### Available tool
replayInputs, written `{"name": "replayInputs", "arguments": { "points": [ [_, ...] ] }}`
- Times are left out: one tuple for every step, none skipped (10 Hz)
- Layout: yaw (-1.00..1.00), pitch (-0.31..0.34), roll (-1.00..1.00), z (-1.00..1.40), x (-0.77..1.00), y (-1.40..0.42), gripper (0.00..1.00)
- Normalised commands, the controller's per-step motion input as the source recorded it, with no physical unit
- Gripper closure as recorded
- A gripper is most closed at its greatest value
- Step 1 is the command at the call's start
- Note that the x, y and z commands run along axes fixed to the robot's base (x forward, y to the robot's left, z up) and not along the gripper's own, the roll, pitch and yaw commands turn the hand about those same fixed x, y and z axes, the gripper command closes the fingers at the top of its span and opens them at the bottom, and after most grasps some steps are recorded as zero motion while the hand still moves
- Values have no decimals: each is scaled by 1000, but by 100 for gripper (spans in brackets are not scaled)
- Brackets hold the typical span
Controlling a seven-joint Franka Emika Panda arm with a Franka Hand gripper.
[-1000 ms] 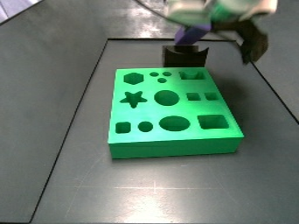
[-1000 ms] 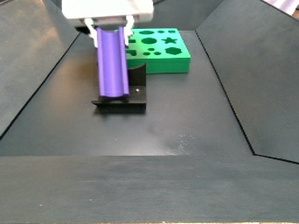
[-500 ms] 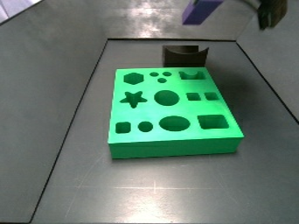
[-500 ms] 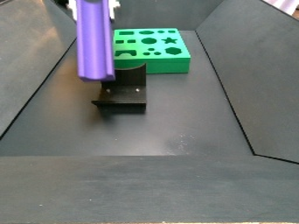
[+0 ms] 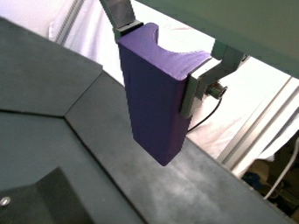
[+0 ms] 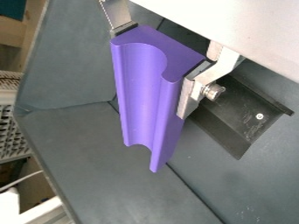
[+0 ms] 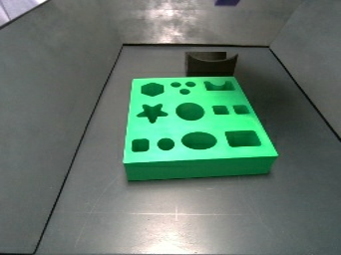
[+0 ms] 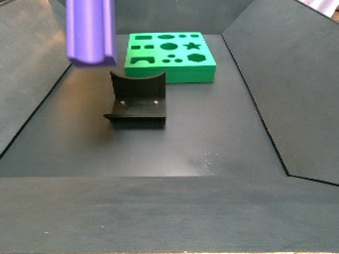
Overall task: Pick up the arch object. Move up. Place the arch object on the fixture. Regrasp the arch object. Move to above the board. Insert the arch object.
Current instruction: Move to above the board.
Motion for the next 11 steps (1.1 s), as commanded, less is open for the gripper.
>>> {"name": "replayInputs", "arguments": {
  "points": [
    [40, 114, -41, 330, 22, 7, 100],
    [50, 122, -43, 171, 21, 0, 100],
    [-103, -19, -1000, 267, -726, -1000, 100],
    [-101, -28, -1000, 275, -731, -1000, 100],
    [-104, -55, -1000, 285, -788, -1000, 100],
    [-105, -64, -1000, 277, -800, -1000, 100],
    [-111, -78, -1000, 287, -826, -1000, 100],
    [-114, -82, -1000, 291, -846, -1000, 100],
    [-117, -95, -1000, 298, -897, -1000, 100],
    [-118, -104, -1000, 303, -935, -1000, 100],
    [-117, -126, -1000, 292, -935, -909, 100]
  ]
}}
